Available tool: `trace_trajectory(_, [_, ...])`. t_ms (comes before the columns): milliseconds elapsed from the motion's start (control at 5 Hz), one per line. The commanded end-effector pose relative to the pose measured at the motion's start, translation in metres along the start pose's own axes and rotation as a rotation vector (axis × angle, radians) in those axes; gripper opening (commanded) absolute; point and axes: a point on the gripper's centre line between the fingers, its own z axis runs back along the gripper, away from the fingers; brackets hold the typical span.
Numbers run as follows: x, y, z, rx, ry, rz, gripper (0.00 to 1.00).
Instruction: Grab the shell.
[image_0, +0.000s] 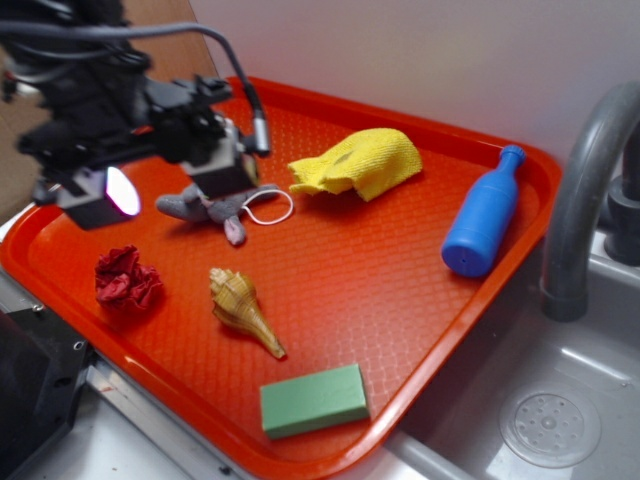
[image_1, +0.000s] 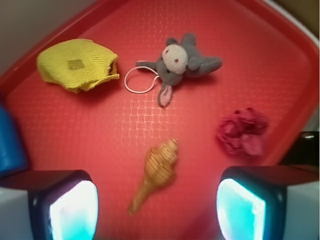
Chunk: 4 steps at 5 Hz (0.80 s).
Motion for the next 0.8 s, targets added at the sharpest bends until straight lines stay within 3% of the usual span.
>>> trace_trajectory(0, [0.008, -0.009, -0.052, 0.019, 0.116, 0.101, 1.00])
trace_trajectory(400, [-0.012, 0.001, -0.072, 0.024, 0.195, 0.069, 1.00])
trace_trajectory(600, [-0.013, 0.005, -0.084, -0.003, 0.173, 0.048, 1.00])
